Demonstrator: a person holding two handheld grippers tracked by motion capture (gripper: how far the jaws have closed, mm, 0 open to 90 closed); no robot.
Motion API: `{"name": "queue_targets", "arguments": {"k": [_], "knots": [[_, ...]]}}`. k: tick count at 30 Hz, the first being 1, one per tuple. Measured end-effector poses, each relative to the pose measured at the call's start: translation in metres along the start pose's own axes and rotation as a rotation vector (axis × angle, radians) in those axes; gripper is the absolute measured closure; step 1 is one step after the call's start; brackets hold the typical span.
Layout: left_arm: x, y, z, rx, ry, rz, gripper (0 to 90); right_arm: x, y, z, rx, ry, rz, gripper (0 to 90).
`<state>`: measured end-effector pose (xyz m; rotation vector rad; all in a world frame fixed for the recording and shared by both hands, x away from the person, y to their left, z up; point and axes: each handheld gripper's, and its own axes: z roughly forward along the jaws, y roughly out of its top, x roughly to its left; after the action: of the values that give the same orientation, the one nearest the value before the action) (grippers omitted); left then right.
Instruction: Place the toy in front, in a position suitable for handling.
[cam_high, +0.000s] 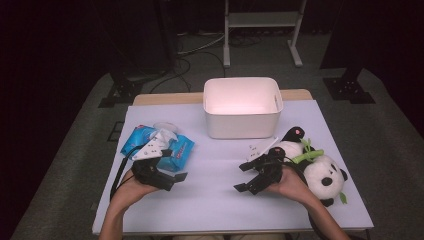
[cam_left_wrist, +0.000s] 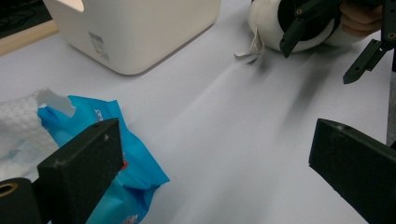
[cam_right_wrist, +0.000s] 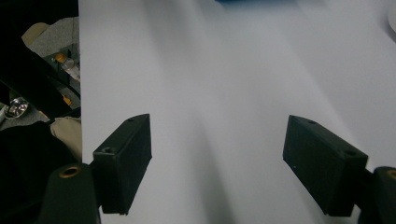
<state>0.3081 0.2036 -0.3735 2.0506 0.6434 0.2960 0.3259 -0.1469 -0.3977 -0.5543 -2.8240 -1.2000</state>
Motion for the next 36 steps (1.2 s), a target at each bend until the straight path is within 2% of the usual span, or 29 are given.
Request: {"name": "queue_targets", "arguments": {"k": [8, 12, 14, 18, 22, 36], "knots": [[0.000, -0.003, -0.005, 0.005, 0.011, 0.000, 2.4, 0.000, 0.003, 0.000, 0.000, 0.017, 0.000, 22.6], [0.001, -0.003, -0.008, -0.007, 0.013, -0.001, 2.4, 0.003, 0.008, -0.003, 0.010, 0.018, -0.024, 22.9], [0.002, -0.004, -0.007, -0.006, 0.011, -0.001, 2.4, 0.004, 0.012, -0.013, -0.003, 0.031, -0.026, 22.9], [0.001, -0.005, -0.007, 0.000, 0.005, -0.001, 2.4, 0.003, 0.019, -0.024, 0.003, 0.024, -0.037, 22.9], [0.001, -0.003, -0.009, -0.005, 0.011, 0.005, 2.4, 0.000, 0.030, -0.043, 0.005, 0.022, -0.047, 22.9], [0.000, -0.003, -0.009, -0.008, 0.012, 0.002, 2.4, -0.005, 0.039, -0.075, 0.029, -0.015, -0.060, 23.0]]}}
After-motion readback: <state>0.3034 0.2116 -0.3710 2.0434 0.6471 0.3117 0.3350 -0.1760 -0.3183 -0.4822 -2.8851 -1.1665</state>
